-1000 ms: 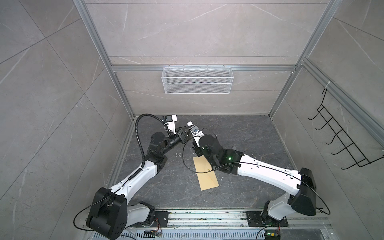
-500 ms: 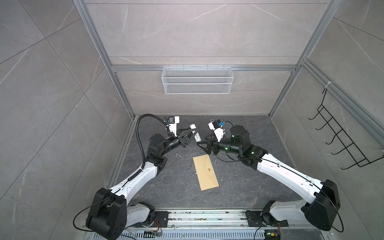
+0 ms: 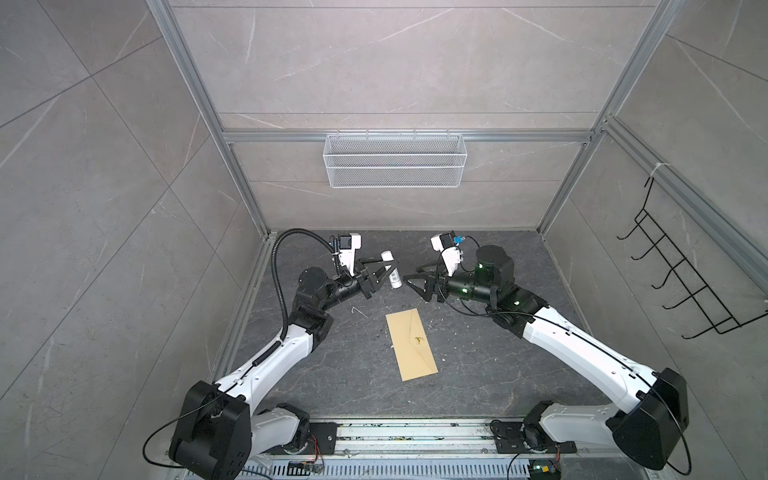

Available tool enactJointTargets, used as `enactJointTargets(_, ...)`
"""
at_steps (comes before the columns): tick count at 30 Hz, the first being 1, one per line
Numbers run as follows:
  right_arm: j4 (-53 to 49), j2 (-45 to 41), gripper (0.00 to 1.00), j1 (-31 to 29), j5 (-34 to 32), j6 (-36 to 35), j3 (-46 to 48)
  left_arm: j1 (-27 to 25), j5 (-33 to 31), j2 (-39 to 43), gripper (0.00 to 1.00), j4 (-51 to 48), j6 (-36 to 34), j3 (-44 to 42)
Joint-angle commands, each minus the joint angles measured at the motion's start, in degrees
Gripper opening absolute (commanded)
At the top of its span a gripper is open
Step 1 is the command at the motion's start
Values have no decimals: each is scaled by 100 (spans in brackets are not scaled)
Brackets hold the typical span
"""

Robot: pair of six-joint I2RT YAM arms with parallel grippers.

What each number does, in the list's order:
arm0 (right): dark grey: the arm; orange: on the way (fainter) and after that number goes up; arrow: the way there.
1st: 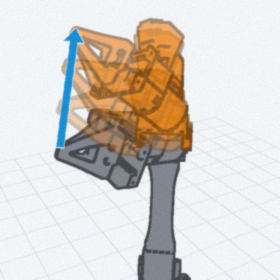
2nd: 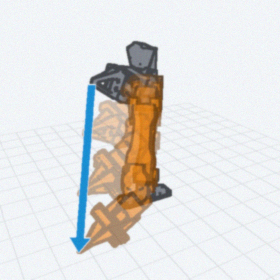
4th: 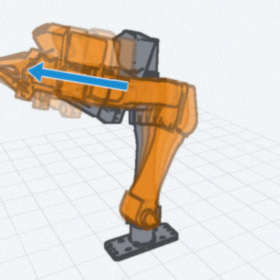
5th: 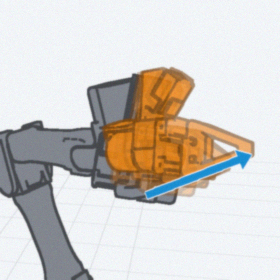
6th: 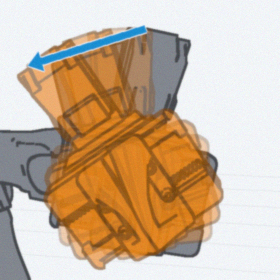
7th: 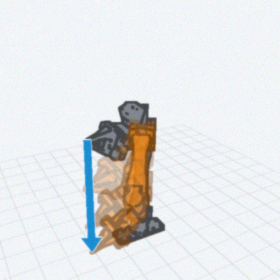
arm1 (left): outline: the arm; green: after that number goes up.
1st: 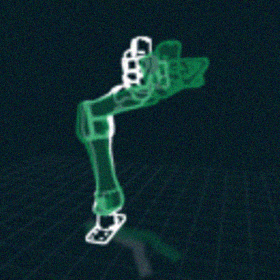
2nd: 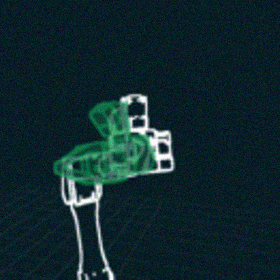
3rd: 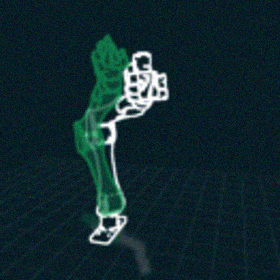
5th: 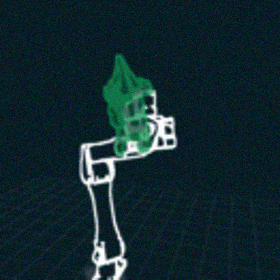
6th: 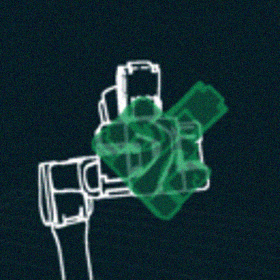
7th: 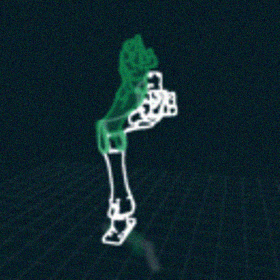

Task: Place the letter into the envelope and seal it
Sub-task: 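Move the right gripper to the glue stick cap while the left holds it upright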

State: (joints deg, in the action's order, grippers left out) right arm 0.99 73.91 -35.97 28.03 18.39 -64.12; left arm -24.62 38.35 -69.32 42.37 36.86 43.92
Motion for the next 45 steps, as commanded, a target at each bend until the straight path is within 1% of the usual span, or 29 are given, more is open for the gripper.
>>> enactJointTargets(1,-830,-127,78,2,-185,-370,-368,1,273,247,0,-622,-998,329)
enactJointTargets(3,-1218,-110,79,2,-318,-524,-542,-8,305,324,0,-1056,-1629,376)
enactJointTargets(5,-1615,-79,80,2,-377,-698,-728,-42,287,429,0,-1482,-2419,372)
enactJointTargets(7,-1755,-95,80,3,-390,-769,-785,-90,136,525,0,-1837,-3099,356)
enactJointTargets(10,-1810,-163,81,4,-412,-849,-758,-190,-83,670,0,-2022,-3990,236)
enactJointTargets(14,-1939,-219,81,4,-454,-933,-774,-319,-461,775,0,-2250,-4688,168)
enactJointTargets(18,-1972,-199,82,-5,-404,-934,-816,-384,-539,769,0,-2382,-4976,174)
enactJointTargets(24,-1979,-105,84,-77,-446,-824,-933,-571,-919,727,0,-2541,-5278,182)
enactJointTargets(26,-2028,-41,85,-166,-595,-771,-1033,-635,-1056,703,0,-2656,-5343,235)
enactJointTargets(29,-2249,158,87,-374,-1002,-681,-1342,-720,-1216,672,0,-2767,-5437,288)
enactJointTargets(33,-2774,535,88,-812,-1727,-698,-1949,-814,-1342,654,0,-2830,-5496,318)
enactJointTargets(35,-3111,751,87,-1019,-2086,-780,-2265,-830,-1332,657,0,-2831,-5484,319)
enactJointTargets(37,-3281,889,85,-1150,-2296,-822,-2424,-835,-1305,664,0,-2796,-5461,302)
enactJointTargets(42,-3334,991,75,-1272,-2536,-739,-2474,-850,-1272,710,0,-2649,-5395,223)
enactJointTargets(45,-3330,1020,71,-1284,-2548,-673,-2480,-858,-1260,727,0,-2569,-5384,178)
